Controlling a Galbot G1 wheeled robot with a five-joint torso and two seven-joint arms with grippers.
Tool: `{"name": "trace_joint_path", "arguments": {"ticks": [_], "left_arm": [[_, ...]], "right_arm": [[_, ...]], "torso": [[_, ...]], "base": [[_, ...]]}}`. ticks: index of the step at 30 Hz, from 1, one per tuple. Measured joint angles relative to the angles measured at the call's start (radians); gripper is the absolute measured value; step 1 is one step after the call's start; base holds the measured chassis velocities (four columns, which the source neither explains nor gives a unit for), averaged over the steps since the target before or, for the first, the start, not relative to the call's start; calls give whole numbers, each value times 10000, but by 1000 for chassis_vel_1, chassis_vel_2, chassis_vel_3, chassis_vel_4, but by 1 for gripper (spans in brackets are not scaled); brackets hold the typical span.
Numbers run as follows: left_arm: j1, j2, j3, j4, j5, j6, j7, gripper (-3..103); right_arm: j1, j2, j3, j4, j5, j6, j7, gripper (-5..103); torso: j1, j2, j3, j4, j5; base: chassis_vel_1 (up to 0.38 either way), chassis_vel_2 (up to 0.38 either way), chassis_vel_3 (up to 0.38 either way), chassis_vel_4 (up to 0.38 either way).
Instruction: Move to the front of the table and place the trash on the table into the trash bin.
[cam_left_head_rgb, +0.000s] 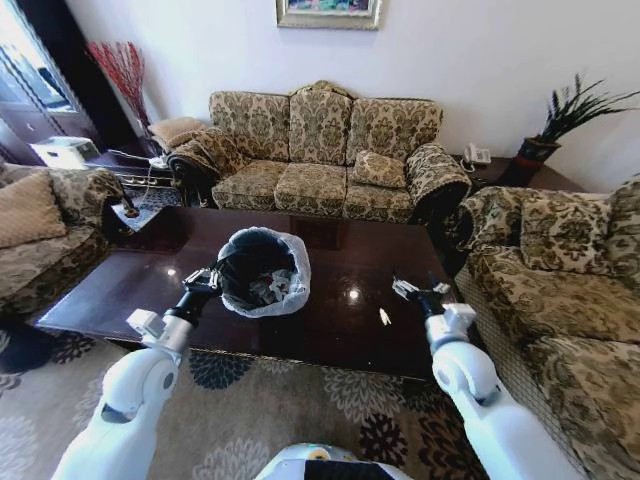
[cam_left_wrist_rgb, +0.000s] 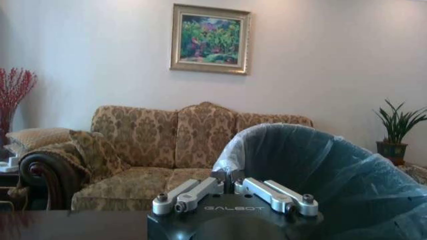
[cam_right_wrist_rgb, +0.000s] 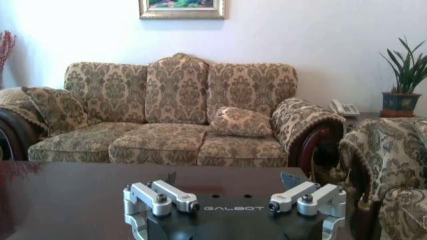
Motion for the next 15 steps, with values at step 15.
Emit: {"name": "trace_joint_path", "arguments": {"ticks": [15], "left_arm": [[-96,200,93,271,58,-37,189,2]], "right_arm": [[-1367,722,764,-997,-870,894,-1631,100]], "torso": [[1,-1,1,-1,0]], "base": [[-28,-33,-34,-27]]}}
